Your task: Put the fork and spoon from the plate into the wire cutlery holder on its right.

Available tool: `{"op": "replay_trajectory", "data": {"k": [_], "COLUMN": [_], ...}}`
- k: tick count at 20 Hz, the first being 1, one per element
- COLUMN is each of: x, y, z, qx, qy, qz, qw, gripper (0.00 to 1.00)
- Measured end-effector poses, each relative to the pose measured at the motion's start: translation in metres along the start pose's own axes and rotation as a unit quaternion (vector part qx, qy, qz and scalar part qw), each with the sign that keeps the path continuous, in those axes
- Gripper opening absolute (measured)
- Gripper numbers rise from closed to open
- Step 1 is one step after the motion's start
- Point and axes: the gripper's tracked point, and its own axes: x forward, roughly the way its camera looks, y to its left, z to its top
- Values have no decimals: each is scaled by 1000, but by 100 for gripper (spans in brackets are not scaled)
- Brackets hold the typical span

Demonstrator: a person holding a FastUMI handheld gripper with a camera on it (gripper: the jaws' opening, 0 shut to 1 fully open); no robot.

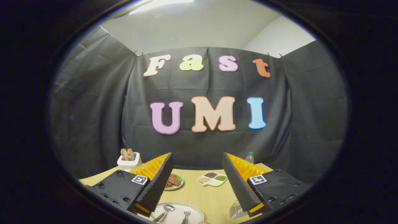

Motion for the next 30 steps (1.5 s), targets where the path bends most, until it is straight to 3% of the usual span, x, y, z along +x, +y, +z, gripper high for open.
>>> {"op": "replay_trajectory", "data": {"k": [30], "x": [-5], "y": [22], "z": [-4], "qx": [-2], "qy": [6], "qz": [21], "qw": [1000], "gripper": [100]}}
